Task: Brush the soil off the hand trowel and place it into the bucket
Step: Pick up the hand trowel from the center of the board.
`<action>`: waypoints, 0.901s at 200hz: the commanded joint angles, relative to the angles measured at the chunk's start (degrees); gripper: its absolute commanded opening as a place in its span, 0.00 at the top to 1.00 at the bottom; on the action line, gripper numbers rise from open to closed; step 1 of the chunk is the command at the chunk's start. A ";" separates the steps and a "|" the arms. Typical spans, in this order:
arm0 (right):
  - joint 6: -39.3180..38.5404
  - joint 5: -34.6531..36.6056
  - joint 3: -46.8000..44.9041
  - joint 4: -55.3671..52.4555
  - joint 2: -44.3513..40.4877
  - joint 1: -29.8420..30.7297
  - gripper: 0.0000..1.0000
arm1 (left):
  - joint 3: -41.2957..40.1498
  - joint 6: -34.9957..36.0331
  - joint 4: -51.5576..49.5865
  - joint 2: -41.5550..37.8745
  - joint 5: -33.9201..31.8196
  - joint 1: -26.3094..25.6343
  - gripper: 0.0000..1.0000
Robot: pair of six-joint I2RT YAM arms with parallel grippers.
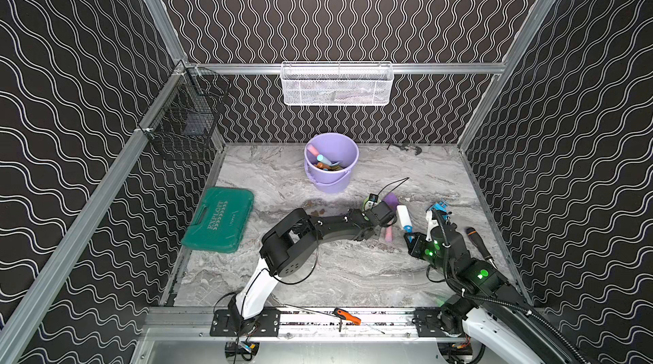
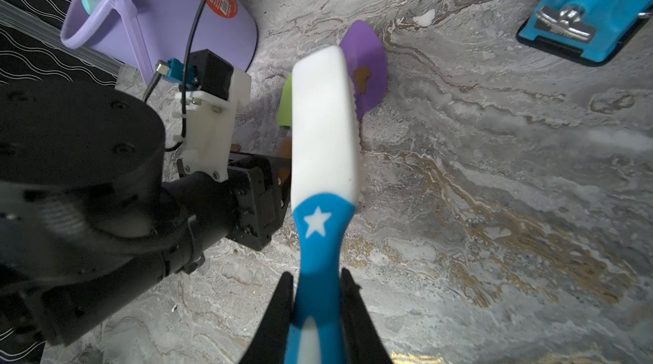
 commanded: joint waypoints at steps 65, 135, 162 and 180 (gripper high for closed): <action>-0.49 -1.78 0.08 5.11 1.52 -0.01 1.00 | -2.53 3.17 -0.94 -4.33 1.68 2.07 1.00; -4.01 -13.51 1.23 12.61 1.93 -0.01 1.00 | -11.93 11.74 -17.30 -22.81 3.81 5.14 1.00; -4.32 -24.46 2.60 17.44 7.26 0.01 1.00 | -16.12 14.90 -24.12 -31.50 9.54 6.83 1.00; -3.85 -31.19 4.00 20.04 11.67 0.01 1.00 | -17.17 16.87 -28.55 -36.04 10.58 7.31 1.00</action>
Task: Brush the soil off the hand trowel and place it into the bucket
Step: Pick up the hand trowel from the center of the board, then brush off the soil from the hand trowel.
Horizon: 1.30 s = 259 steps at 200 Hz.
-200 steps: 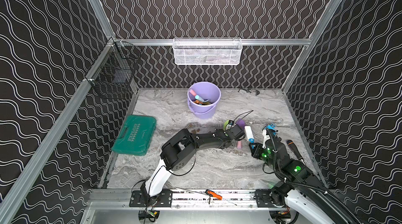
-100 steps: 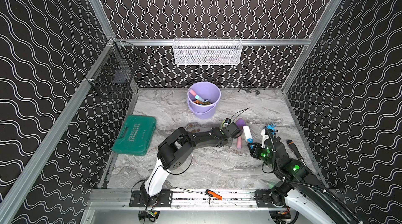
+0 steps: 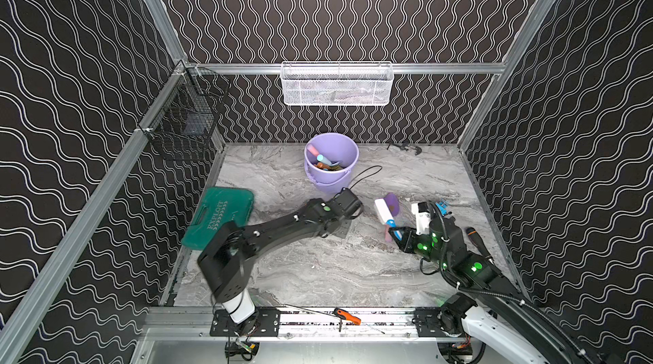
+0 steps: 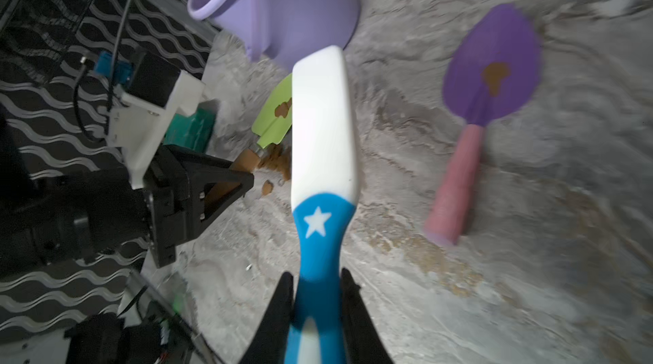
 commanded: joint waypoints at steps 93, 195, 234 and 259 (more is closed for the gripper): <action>-1.38 -10.02 9.16 4.85 12.92 5.15 1.00 | -5.28 7.87 -12.28 -12.05 2.66 0.60 1.00; -2.99 -3.92 16.65 7.03 29.92 17.24 1.00 | -6.13 8.03 -11.71 -13.54 2.91 0.60 1.00; -3.81 5.97 19.34 0.16 36.05 14.29 1.00 | -6.58 7.39 -13.71 -14.16 0.68 0.60 1.00; -4.67 2.91 18.82 4.29 33.14 14.25 1.00 | -6.92 6.95 -15.20 -14.19 -0.50 0.60 1.00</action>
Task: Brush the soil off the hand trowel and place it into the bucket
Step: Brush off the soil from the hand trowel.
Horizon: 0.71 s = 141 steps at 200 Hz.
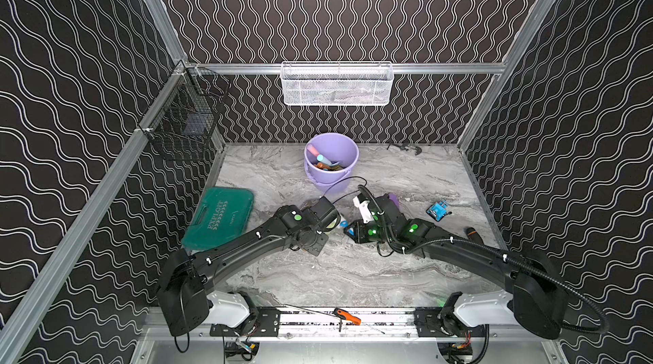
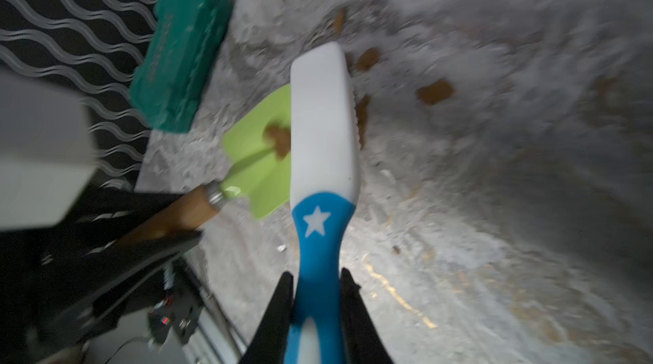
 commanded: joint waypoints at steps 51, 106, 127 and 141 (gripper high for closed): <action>-0.05 -12.27 -2.79 11.96 -5.63 2.54 1.00 | -0.95 -1.05 -1.19 1.21 -3.07 0.03 1.00; 2.20 -7.36 -2.69 5.89 3.78 2.42 1.00 | -0.62 -1.44 -2.26 -0.60 -4.75 0.03 1.00; 1.58 -1.36 -1.71 2.95 2.90 0.89 1.00 | -1.09 -1.61 -2.82 -1.12 -5.38 0.03 1.00; 0.85 -2.37 -1.14 4.64 0.90 0.85 1.00 | -1.17 -1.77 -3.17 -0.96 -5.63 0.04 1.00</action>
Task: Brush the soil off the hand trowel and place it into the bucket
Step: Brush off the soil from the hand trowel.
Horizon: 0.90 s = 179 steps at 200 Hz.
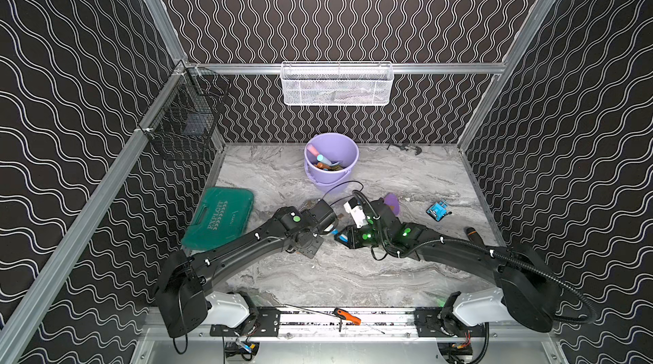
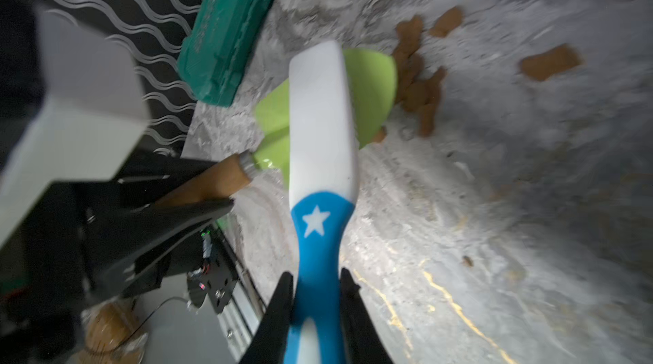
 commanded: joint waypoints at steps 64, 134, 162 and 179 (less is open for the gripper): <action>-0.97 -4.29 1.27 2.22 -5.10 1.81 1.00 | 0.20 -1.25 -0.01 1.00 -2.11 0.12 1.00; -0.64 -3.22 -1.81 2.44 0.15 -0.07 1.00 | 0.89 -1.93 -1.09 -0.35 -1.64 0.12 1.00; 0.39 -3.31 -4.47 3.44 -0.68 -4.57 1.00 | 0.61 -2.40 -0.49 0.47 -0.57 0.19 1.00; 0.33 -3.50 -5.21 3.33 -3.00 -6.85 1.00 | -0.39 -3.07 0.54 0.63 0.94 0.20 1.00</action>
